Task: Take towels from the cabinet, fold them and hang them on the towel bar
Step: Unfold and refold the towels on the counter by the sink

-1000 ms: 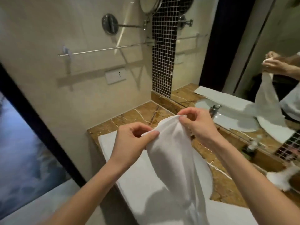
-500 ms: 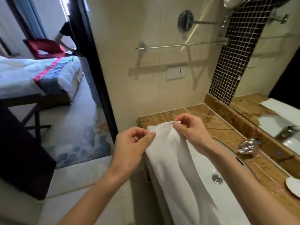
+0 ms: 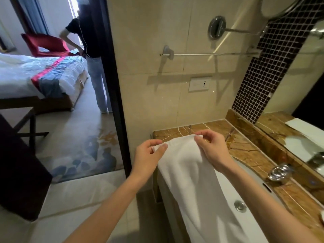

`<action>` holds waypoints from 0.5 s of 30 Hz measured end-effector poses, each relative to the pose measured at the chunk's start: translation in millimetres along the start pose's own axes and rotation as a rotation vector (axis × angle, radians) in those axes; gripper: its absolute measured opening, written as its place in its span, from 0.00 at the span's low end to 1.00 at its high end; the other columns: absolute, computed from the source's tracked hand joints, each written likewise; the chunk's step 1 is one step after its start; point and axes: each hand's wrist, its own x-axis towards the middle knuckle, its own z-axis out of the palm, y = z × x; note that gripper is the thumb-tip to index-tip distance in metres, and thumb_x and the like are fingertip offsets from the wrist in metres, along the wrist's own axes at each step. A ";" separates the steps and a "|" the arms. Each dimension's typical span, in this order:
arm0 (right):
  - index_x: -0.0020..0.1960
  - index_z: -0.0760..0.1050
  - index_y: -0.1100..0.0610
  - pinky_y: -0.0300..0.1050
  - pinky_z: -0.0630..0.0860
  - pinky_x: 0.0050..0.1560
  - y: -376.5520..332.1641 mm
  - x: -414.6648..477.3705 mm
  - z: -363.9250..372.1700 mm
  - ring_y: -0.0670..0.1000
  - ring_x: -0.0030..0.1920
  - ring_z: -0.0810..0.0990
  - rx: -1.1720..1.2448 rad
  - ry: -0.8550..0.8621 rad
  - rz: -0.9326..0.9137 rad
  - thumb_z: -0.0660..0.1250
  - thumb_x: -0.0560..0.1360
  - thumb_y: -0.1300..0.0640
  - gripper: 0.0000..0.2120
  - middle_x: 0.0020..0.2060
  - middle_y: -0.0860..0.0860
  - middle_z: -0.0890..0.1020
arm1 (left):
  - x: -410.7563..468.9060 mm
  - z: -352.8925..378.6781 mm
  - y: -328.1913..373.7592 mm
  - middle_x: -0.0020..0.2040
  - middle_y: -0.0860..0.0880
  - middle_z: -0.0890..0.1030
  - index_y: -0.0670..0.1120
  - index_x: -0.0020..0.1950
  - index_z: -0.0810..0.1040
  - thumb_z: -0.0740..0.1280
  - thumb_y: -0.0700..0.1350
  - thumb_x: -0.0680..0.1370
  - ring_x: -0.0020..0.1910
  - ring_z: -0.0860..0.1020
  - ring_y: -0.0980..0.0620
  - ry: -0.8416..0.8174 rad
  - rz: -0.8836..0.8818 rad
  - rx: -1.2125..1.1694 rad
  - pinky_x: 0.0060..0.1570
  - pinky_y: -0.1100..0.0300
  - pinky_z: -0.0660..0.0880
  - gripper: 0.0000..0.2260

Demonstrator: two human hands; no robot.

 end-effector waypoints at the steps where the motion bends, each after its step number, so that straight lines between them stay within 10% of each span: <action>1: 0.46 0.80 0.56 0.41 0.74 0.41 1.2 3.2 1.3 0.47 0.38 0.77 0.004 0.009 0.010 0.69 0.75 0.62 0.03 0.38 0.50 0.82 | 3.2 3.0 -5.3 0.49 0.53 0.82 0.49 0.54 0.79 0.71 0.48 0.74 0.47 0.80 0.58 -0.016 -0.030 -0.019 0.41 0.67 0.77 0.10; 15: 0.47 0.81 0.55 0.47 0.80 0.42 67.5 105.1 10.2 0.53 0.41 0.82 0.218 0.060 0.277 0.72 0.73 0.63 0.05 0.43 0.57 0.84 | 86.8 60.5 -63.2 0.54 0.56 0.82 0.52 0.61 0.74 0.58 0.49 0.82 0.49 0.81 0.63 -0.121 -0.121 -0.127 0.40 0.71 0.76 0.10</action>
